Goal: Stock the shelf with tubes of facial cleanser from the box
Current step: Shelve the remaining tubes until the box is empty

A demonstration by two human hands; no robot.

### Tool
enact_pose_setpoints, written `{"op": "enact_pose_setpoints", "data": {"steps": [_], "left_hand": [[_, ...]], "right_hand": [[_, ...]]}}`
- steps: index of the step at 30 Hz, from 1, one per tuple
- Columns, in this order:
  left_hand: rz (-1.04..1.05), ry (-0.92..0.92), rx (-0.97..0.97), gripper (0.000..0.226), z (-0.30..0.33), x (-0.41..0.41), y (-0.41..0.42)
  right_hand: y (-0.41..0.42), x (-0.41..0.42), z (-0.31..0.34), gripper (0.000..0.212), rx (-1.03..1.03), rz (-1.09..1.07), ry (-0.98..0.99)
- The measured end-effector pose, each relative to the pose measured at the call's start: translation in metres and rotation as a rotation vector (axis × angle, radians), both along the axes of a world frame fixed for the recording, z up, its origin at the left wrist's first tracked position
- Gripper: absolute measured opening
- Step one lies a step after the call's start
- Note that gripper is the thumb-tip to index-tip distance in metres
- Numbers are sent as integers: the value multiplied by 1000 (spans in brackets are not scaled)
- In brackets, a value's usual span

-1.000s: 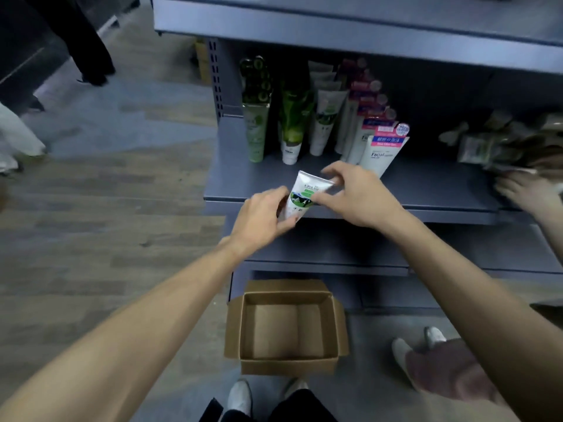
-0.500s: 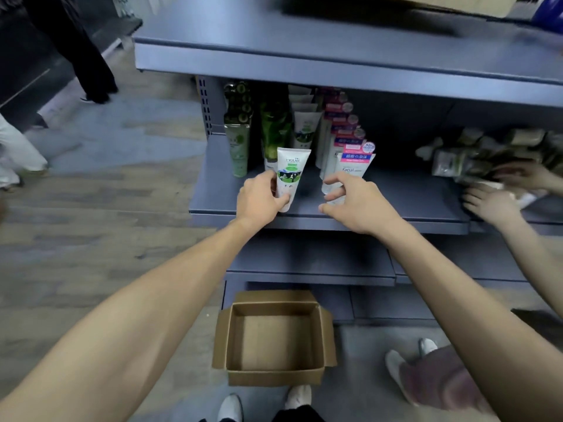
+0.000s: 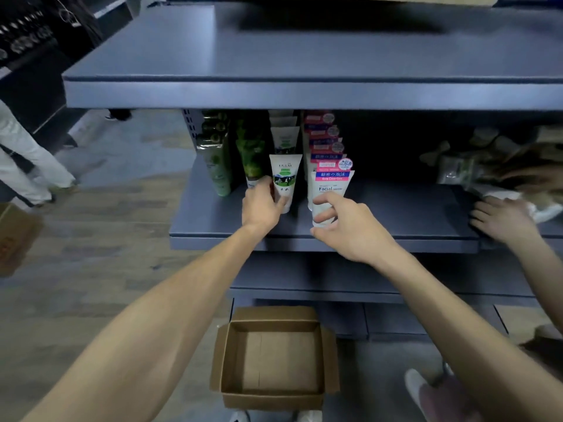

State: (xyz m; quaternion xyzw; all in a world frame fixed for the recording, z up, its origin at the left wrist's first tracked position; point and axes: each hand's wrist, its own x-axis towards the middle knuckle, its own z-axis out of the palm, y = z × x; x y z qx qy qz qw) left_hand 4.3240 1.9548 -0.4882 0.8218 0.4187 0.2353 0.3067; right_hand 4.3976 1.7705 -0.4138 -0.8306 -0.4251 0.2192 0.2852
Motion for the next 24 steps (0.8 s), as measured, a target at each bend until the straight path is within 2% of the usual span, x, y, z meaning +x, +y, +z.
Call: {"op": "enact_pose_setpoints", "data": {"steps": [14,24], "left_hand": [[55,20,-63,21,5,22,1],[65,30,-100,21,9,25,-2]], "right_hand": [[-10,7,4,50,22,60,14],[-13,2,-3,47,50,-7,-13]]}}
